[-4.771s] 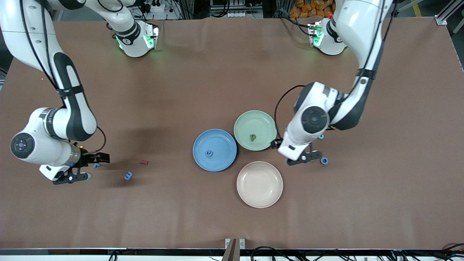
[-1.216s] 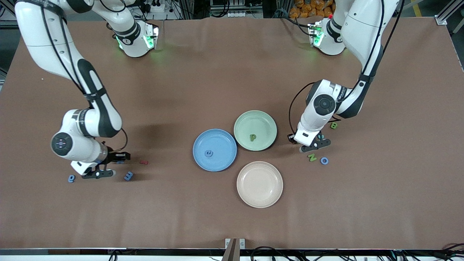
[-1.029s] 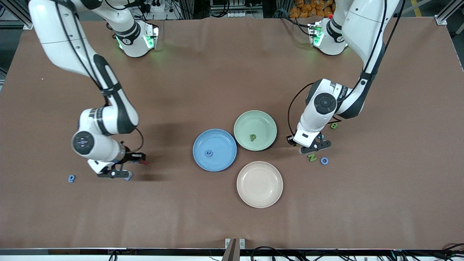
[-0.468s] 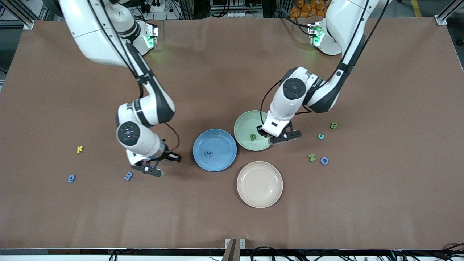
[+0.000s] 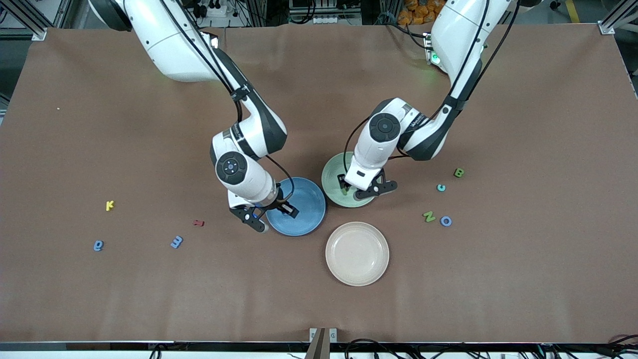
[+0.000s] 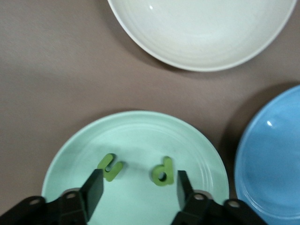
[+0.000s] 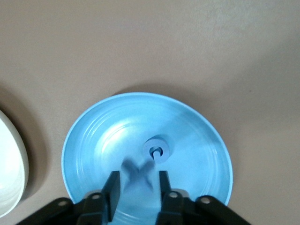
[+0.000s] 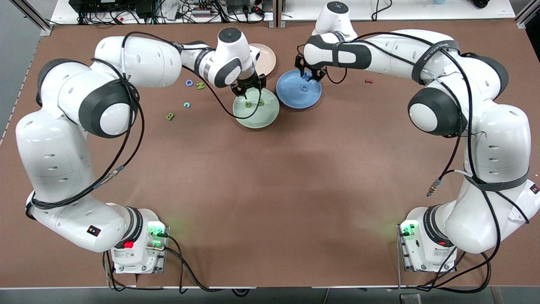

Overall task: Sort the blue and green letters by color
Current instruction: 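Grasp the blue e with the right gripper while the left gripper grasps green z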

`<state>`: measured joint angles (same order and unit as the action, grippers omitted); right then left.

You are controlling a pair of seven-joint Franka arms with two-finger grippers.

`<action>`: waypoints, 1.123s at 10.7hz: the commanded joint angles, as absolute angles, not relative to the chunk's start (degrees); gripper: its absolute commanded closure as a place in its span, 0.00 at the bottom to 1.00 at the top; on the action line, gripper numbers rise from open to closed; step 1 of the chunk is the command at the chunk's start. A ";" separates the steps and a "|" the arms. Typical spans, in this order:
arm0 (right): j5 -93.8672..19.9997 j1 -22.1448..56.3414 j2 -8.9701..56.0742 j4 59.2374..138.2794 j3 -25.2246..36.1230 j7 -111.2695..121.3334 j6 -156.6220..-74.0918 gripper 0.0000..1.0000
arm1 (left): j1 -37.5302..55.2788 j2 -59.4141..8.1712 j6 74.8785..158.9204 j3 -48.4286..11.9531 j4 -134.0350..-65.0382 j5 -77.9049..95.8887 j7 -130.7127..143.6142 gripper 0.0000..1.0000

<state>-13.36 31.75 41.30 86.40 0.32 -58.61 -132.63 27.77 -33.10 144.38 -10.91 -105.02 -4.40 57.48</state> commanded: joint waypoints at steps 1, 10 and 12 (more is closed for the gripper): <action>-14.24 31.73 42.45 85.25 0.79 -59.07 -132.10 0.00 | 23.93 -31.82 140.80 -8.44 -103.62 -7.80 52.78 0.00; -10.02 17.53 41.66 85.52 7.12 -34.59 -122.96 0.00 | 11.00 -37.53 137.82 -8.09 -98.79 -8.44 41.31 0.03; -10.20 10.32 41.84 85.43 7.12 -28.49 -125.23 0.00 | 10.90 -38.40 137.81 -7.48 -98.61 -8.44 41.31 0.05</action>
